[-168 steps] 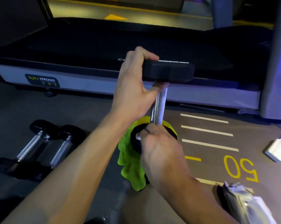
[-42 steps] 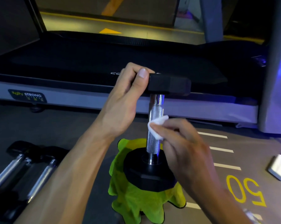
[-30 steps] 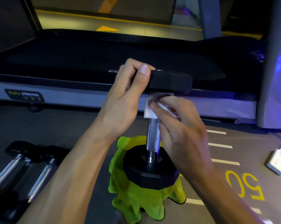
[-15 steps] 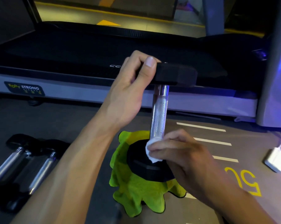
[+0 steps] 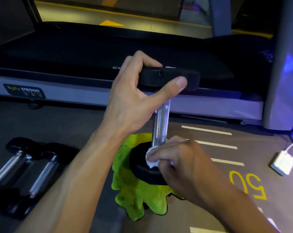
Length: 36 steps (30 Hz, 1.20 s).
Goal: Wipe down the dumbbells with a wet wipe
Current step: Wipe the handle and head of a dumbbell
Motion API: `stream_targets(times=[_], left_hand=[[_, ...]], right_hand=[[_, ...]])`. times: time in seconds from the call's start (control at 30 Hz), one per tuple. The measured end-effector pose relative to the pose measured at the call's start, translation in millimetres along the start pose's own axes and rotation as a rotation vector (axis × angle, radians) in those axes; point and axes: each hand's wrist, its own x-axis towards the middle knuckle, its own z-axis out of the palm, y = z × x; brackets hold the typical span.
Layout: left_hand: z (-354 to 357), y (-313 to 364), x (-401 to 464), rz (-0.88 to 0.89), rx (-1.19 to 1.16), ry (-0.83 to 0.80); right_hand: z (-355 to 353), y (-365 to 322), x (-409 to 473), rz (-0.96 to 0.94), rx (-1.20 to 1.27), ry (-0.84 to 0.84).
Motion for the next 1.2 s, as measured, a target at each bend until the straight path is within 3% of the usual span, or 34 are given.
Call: stream_targets(times=[0.17,0.27,0.37,0.47,0.53,0.57,0.6,0.67,0.73,0.83,0.97,1.1,1.2], left_hand=[[-7,-4,3,-0.013,-0.064,-0.028],[-8,-7,7,-0.036,-0.117,-0.051],[-8,-7,8,-0.048,-0.163,-0.092],[-10,-8,7,-0.059,-0.175,-0.103],[-10,-9,8,-0.067,-0.178,-0.101],[-10,-10,9,-0.07,-0.183,-0.1],[-11,-12,10,-0.071,-0.186,-0.098],[-12,-13,11,-0.063,-0.193,-0.096],[-13,-14,10,-0.053,-0.203,-0.106],[-13,-12,8,-0.05,-0.212,-0.132],[-15,-10,8,-0.041,-0.243,-0.15],[-19,-8,6,-0.014,-0.269,-0.171],[-20,-9,6,-0.024,-0.285,-0.171]], right_hand=[[-14,23,-14,0.151,0.122,0.179],[-5,16,-14,0.019,0.037,0.151],[-8,14,-14,-0.028,0.157,0.145],[-20,17,-9,0.021,0.395,0.418],[-23,14,-2,-0.041,0.257,0.628],[-19,11,2,-0.069,0.129,0.655],[-12,9,4,-0.097,0.009,0.618],[2,14,4,-0.132,-0.132,0.39],[1,18,4,-0.068,-0.008,0.163],[-7,12,9,-0.049,0.049,0.001],[10,-7,13,-0.027,-0.232,-0.019],[-4,-1,5,-0.101,-0.109,-0.053],[-24,9,-7,0.002,-0.029,-0.024]])
